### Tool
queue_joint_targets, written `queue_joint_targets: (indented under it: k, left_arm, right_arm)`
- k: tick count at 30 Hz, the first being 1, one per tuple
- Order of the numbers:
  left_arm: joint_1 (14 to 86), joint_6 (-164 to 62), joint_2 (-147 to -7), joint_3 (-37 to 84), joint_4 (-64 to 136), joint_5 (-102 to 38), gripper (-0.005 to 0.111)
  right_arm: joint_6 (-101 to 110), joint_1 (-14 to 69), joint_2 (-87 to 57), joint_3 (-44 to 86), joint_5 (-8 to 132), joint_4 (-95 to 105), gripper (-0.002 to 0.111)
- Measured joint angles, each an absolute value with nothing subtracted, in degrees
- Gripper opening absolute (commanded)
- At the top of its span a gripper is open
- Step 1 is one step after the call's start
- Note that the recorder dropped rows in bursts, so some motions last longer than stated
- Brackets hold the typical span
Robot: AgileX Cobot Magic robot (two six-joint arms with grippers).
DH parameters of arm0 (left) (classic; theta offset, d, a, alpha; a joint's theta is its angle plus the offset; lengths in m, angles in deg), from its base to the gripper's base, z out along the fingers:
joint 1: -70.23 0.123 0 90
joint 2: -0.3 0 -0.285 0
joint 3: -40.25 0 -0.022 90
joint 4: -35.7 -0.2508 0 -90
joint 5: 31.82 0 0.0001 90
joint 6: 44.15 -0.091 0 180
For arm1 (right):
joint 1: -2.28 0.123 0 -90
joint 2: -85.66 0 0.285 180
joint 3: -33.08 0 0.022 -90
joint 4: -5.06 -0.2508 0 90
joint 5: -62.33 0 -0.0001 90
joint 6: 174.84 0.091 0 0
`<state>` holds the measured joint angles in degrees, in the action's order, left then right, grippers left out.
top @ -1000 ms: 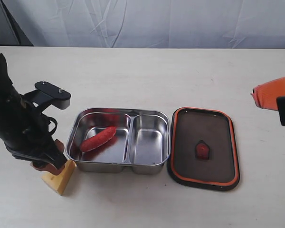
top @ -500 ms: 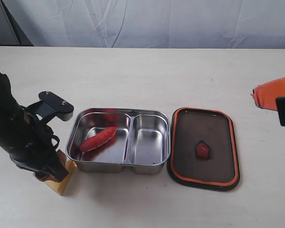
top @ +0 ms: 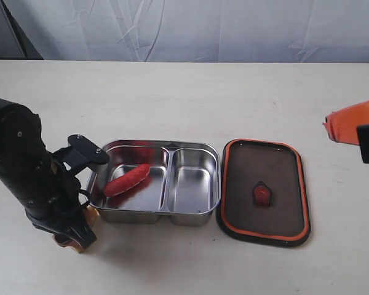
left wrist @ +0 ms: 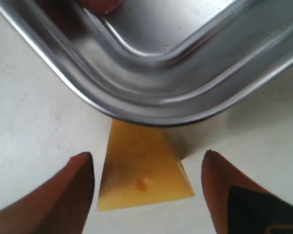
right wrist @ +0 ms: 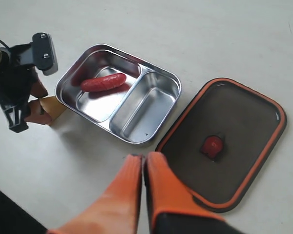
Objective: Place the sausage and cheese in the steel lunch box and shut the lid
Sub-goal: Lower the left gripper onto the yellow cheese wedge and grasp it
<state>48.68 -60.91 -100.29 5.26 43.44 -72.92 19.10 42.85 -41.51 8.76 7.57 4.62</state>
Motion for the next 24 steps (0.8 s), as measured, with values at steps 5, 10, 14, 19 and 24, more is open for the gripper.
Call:
queue_joint_targets:
  k: [5, 10, 14, 19, 24]
  left_arm:
    - [48.7, -60.9, -102.8, 5.3, 43.4, -72.6, 0.061]
    - [48.7, -60.1, -105.9, 5.3, 43.4, -71.6, 0.056]
    - [48.7, -59.8, -106.1, 5.3, 43.3, -72.3, 0.023]
    - [48.7, -59.7, -106.1, 5.3, 43.3, -75.3, 0.000]
    - [48.7, -56.7, -106.1, 5.3, 43.3, -81.8, 0.000]
  right_arm:
    - [19.1, 42.9, -41.5, 8.8, 7.6, 4.5, 0.006]
    - [19.1, 42.9, -41.5, 8.8, 7.6, 4.5, 0.006]
    - [19.1, 42.9, -41.5, 8.8, 7.6, 4.2, 0.006]
    - [19.1, 42.9, -41.5, 8.8, 7.6, 4.0, 0.006]
    - [19.1, 42.9, -41.5, 8.8, 7.6, 4.0, 0.006]
